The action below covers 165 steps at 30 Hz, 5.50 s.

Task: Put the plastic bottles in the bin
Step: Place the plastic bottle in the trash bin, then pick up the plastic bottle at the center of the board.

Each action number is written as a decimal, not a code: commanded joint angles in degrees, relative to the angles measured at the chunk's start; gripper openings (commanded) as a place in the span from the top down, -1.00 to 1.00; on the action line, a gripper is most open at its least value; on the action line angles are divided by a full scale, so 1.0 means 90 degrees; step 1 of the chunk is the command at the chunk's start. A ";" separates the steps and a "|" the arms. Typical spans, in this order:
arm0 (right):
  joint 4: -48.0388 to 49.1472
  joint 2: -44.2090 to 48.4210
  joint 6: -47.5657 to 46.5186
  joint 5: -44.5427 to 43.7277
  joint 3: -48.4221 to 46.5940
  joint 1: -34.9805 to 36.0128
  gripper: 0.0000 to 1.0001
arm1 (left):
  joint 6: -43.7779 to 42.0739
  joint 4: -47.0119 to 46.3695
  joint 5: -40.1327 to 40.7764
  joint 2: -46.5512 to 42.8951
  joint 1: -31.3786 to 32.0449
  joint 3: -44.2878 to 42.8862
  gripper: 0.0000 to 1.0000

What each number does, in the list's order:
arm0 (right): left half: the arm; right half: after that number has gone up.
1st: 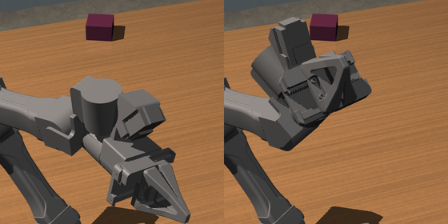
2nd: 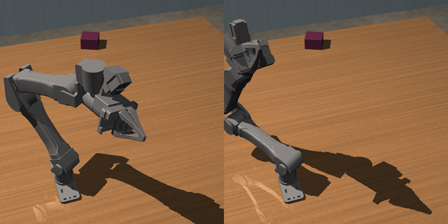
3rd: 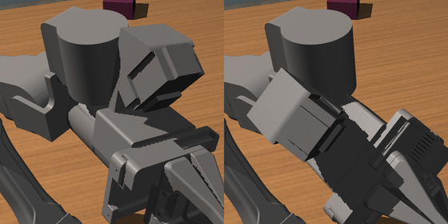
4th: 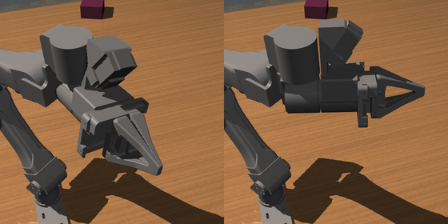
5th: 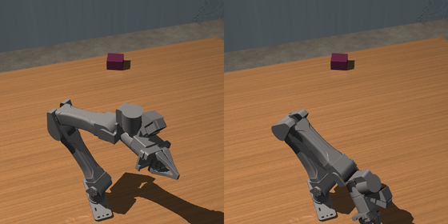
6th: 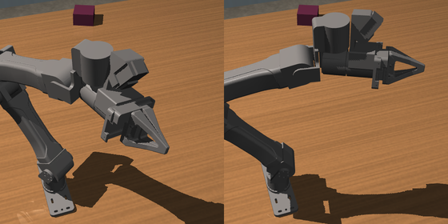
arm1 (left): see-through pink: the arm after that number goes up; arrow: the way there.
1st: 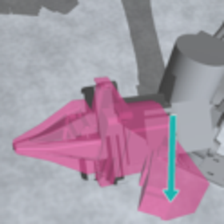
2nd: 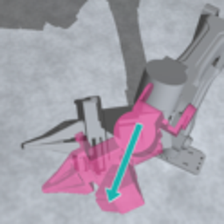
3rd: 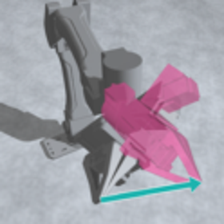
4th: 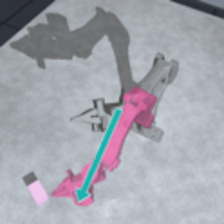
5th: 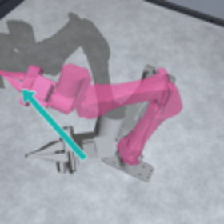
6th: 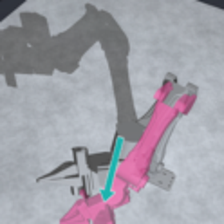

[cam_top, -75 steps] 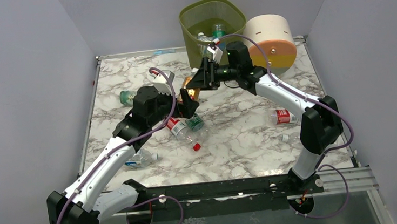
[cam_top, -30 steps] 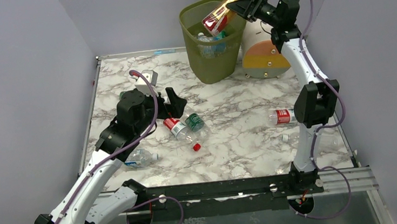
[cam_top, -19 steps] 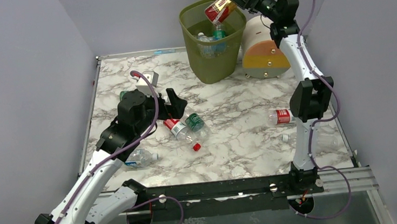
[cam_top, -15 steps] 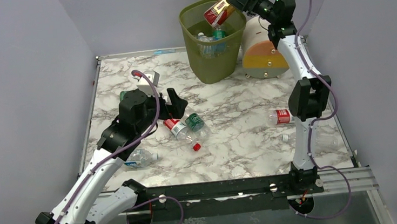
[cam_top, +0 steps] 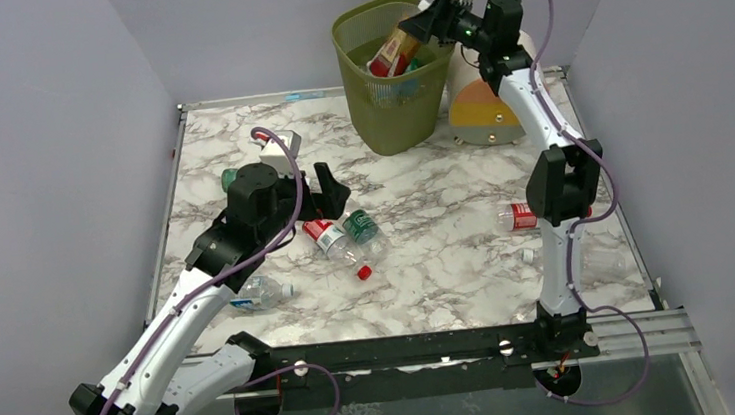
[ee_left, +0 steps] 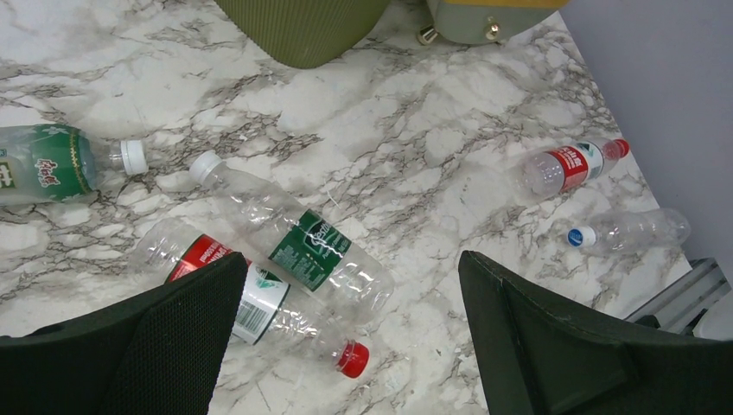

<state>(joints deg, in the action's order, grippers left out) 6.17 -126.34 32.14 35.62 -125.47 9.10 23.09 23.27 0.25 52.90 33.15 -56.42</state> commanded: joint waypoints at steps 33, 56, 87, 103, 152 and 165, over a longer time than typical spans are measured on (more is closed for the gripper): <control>-0.0948 0.3996 -0.0241 0.0171 0.3562 -0.0066 -0.96 | 0.1053 -0.0716 -0.0959 -0.0958 0.0038 0.1237 -0.98; -0.1237 0.5639 0.0103 0.0825 0.7289 0.0002 -0.97 | 0.1160 -0.1286 -0.1347 -0.0272 0.0038 0.1495 -0.98; -0.4118 0.5231 -0.0089 -0.3275 0.6715 0.0043 -0.99 | 0.1162 -0.1849 -0.2556 0.0209 0.0044 0.1885 -0.98; -0.6383 0.4849 0.2126 -0.5874 0.6873 0.0033 -0.99 | 0.0919 -0.1906 -0.3023 -0.0127 0.0032 0.2098 -0.98; -0.6806 0.3126 0.3042 -0.5995 0.5717 -0.0054 -0.99 | 0.0950 -0.1680 -0.2864 -0.0114 0.0029 0.1893 -0.98; -0.7673 0.3045 0.3870 -0.6323 0.5469 -0.0411 -0.99 | 0.0956 -0.1715 -0.2938 -0.0275 0.0035 0.1972 -0.98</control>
<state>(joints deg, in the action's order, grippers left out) -60.16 -99.96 63.53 -18.85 -75.18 7.29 31.97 8.93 -26.33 50.89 33.15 -37.93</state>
